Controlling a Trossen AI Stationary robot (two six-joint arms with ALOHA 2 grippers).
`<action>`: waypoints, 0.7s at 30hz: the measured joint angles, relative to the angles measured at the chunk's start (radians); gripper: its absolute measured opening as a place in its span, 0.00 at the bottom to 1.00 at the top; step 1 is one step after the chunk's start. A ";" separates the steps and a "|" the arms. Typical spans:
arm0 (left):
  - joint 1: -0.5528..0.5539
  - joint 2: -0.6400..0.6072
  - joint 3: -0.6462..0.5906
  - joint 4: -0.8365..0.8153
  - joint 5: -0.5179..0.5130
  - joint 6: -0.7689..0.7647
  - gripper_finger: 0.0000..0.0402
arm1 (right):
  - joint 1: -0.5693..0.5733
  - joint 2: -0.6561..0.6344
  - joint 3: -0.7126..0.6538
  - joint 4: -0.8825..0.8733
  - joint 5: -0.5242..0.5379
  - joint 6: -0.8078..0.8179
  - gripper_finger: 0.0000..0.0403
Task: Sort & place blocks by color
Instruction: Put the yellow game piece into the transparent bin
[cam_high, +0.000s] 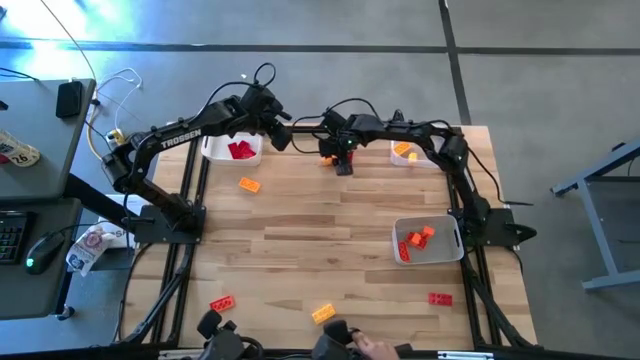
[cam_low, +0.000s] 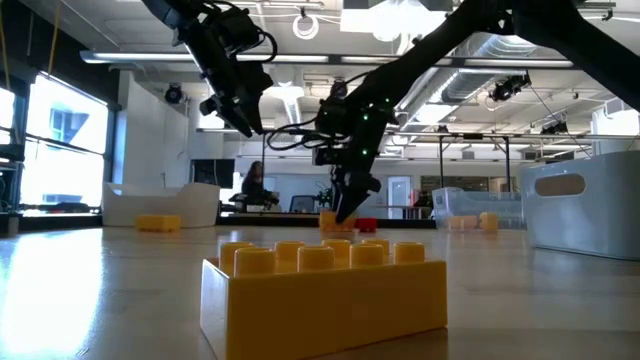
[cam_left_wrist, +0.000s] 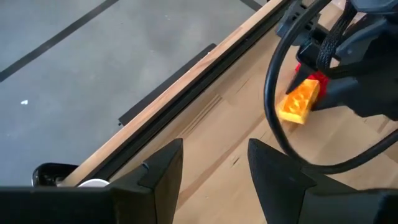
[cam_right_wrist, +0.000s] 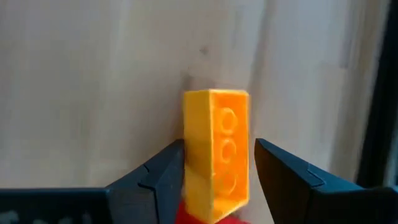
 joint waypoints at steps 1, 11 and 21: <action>0.000 0.000 0.000 0.000 -0.001 0.000 0.42 | 0.000 0.004 0.000 0.016 0.027 0.003 0.45; 0.000 0.000 0.000 0.003 -0.003 0.047 0.42 | 0.000 0.010 0.000 0.018 0.089 0.037 0.41; 0.000 0.000 0.000 0.010 0.001 0.058 0.42 | 0.001 0.013 0.002 -0.009 0.086 0.128 0.29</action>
